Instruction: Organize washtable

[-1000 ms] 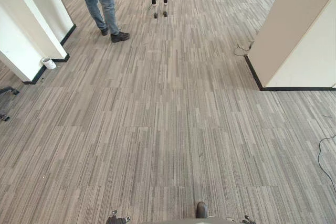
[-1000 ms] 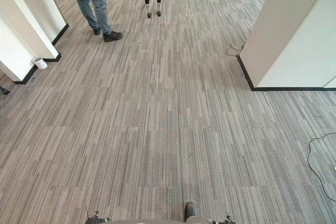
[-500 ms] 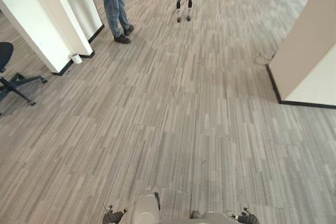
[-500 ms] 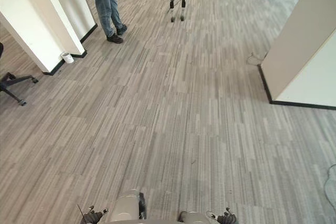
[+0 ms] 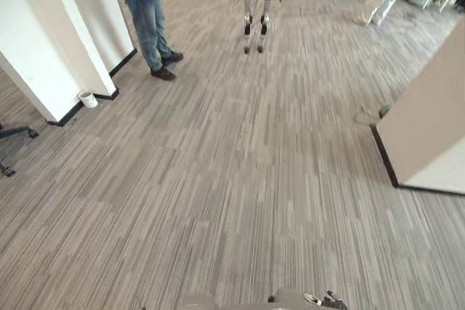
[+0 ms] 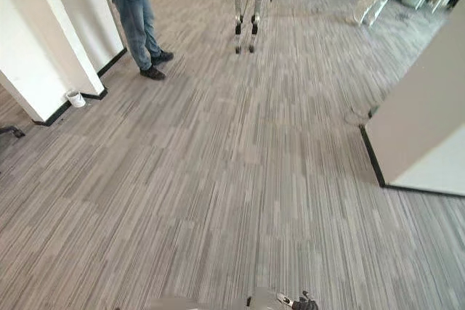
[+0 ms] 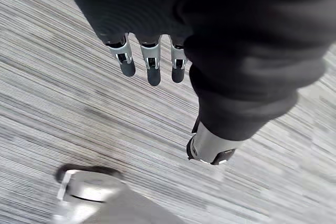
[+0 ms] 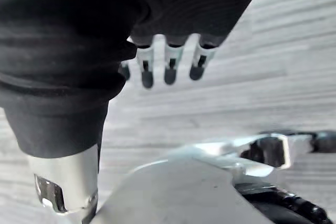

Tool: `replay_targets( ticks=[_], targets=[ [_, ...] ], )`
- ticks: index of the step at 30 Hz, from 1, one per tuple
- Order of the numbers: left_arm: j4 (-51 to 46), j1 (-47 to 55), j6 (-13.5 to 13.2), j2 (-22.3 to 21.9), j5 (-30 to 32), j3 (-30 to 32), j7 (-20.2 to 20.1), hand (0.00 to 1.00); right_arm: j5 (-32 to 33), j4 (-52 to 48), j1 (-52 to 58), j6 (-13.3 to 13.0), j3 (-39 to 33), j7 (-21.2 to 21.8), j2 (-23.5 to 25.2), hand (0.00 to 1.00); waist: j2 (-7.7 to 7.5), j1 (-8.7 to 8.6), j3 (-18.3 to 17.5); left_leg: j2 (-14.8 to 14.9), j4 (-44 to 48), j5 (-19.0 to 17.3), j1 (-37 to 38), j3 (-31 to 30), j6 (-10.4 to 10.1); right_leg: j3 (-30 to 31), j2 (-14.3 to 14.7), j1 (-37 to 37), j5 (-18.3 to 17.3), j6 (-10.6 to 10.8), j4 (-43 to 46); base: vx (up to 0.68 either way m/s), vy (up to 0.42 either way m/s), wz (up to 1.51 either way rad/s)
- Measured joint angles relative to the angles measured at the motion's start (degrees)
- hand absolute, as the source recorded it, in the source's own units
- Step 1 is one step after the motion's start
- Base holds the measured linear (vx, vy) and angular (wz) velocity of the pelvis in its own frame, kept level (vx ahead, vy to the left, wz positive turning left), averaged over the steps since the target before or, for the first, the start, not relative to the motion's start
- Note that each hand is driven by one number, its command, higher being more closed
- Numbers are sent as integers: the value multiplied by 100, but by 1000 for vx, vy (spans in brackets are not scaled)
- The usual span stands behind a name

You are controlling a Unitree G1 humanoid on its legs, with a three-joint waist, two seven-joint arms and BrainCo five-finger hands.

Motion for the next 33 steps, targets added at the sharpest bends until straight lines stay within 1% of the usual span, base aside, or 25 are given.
replay_targets(
  ticks=[2,3,6,7,8,9,10,11,12,13,14,16,18,19,20,22,24,25,26,27,28,29,30,31,33],
  targets=[
    [-109,-199,-19,-63,32,9,9,0,-14,-193,13,-23,-9,-11,-10,0,110,-137,48,198,-351,-122,445,-118,-24,-234,289,-518,-15,-34,-1018,643,-33,32],
    [-132,-355,-32,-171,61,9,12,0,-26,-324,62,-6,-43,-24,-40,0,223,-146,45,343,-647,-165,751,-151,-86,-314,443,-762,132,-57,-2145,527,-35,33],
    [-262,-580,-43,-514,105,6,9,0,-34,-337,106,128,-116,-50,-37,0,326,-321,89,471,-966,-218,1375,-347,-179,-53,491,-1007,1055,-224,-4179,731,-109,62],
    [-266,-585,-42,-588,120,7,9,0,-33,-339,151,140,-112,-56,-31,0,367,-340,97,525,-893,-245,1502,-395,-226,-45,524,-1001,1423,-296,-4108,1001,-229,60],
    [-253,-505,-40,-730,126,10,6,0,-56,-353,195,153,-118,-48,-89,0,538,-418,74,739,-299,-239,1540,-489,-270,-120,617,-947,1986,-381,-3567,871,-205,39],
    [-275,-520,-38,-824,183,29,-8,0,-76,-357,162,154,-108,-38,-171,0,653,-427,71,889,507,-92,1264,-489,-435,-288,730,-884,1629,-463,-3230,1029,-257,30],
    [-341,-562,-39,-868,219,147,-6,0,-93,-383,164,152,-111,-35,-193,0,699,-416,107,918,1576,442,813,-463,-350,-325,815,-800,1319,-533,-3021,654,-178,6],
    [-374,-592,-33,-905,217,288,-2,0,-101,-435,164,154,-98,-34,-223,0,747,-398,153,982,2359,1103,440,-425,-319,-327,861,-621,1169,-612,-3031,945,-246,-20],
    [-405,-574,-24,-949,213,488,3,0,-98,-546,166,168,-81,-34,-299,0,886,-325,263,1304,3637,1986,-138,-202,-355,-266,1071,-128,1002,-740,-3241,775,-188,-53],
    [-461,-527,-23,-938,213,509,4,0,-94,-524,165,207,-54,-75,-316,0,914,-200,325,1660,4570,1585,-557,209,-351,-104,1251,437,915,-878,-3503,911,-194,-60],
    [-540,-507,-29,-901,159,529,-3,0,-66,-526,166,232,-22,-128,-298,0,866,-142,354,1723,4826,1372,-748,319,-400,-53,1277,742,883,-929,-3637,714,-139,-56],
    [-839,-439,-100,-856,162,436,-10,0,-38,-563,82,243,63,-155,-224,0,607,-68,394,1494,4755,829,-1610,420,-507,206,1192,1735,730,-1108,-4193,740,-121,-30],
    [-957,-438,-155,-854,153,439,-21,0,-13,-583,-22,232,74,-151,-219,0,604,-41,387,1335,4179,586,-2224,436,-624,377,1134,2113,478,-978,-4448,628,-18,-39],
    [-1008,-460,-174,-863,150,441,-23,0,-15,-613,-133,228,87,-150,-248,0,659,17,395,1233,3309,562,-2592,509,-625,473,1092,2333,210,-856,-4549,739,72,-57],
    [-1038,-460,-220,-869,92,445,-30,0,-14,-612,-166,230,147,-146,-265,0,660,73,386,1076,1939,609,-2810,611,-651,596,1005,2624,-41,-793,-4595,639,102,-47],
    [-1093,-452,-222,-876,40,452,-29,0,-15,-608,-178,231,130,-148,-230,0,620,200,374,871,694,799,-2874,571,-832,764,863,2935,-309,-683,-4617,620,159,-54],
    [-1194,-364,-266,-783,-16,479,-25,0,-29,-526,-118,230,158,-138,-116,0,354,409,176,716,444,1334,-2923,680,-785,1031,515,3161,-670,-532,-4701,785,261,-89],
    [-1077,-324,-268,-682,-6,482,-25,0,-76,-506,-77,219,135,-119,53,0,190,458,-79,479,686,1672,-2984,757,-448,1232,344,3133,-736,-418,-4477,813,269,-58],
    [-993,-341,-254,-547,-9,517,-21,0,-73,-499,-58,216,20,-114,291,0,-5,378,-126,332,1010,1439,-2898,796,-214,1295,196,2884,-691,-366,-3523,837,255,-33],
    [-954,-335,-255,-467,-11,510,-19,0,-77,-500,-68,214,-122,-100,383,0,-111,348,-119,264,1106,1244,-2771,877,-146,1327,148,2677,-549,-224,-2855,799,242,-1],
    [-764,-361,-241,-303,-9,479,-19,0,-85,-476,-120,215,-213,-54,463,0,-250,275,-70,130,1219,881,-2475,895,-33,1346,164,2213,240,142,-1452,612,181,9],
    [-675,-365,-223,-236,-8,460,-16,0,-89,-448,-150,203,-228,-32,475,0,-272,194,-43,88,1229,718,-2279,877,2,1332,184,1991,834,367,-837,731,220,5],
    [-523,-387,-123,-178,-7,458,-4,0,-106,-388,-182,150,-233,7,451,0,-224,179,52,44,1178,453,-1792,866,44,1220,182,1564,891,389,190,809,221,-10],
    [-432,-363,-78,-183,2,432,-4,0,-110,-414,-191,66,-229,23,401,0,-138,165,96,55,969,277,-1198,828,81,935,184,1220,619,125,650,784,205,-20],
    [-438,-342,-67,-249,27,354,-15,0,-113,-584,-172,42,-230,36,346,0,44,140,89,161,489,-24,-438,761,88,439,289,572,282,-6,582,606,135,-14]
  ],
)
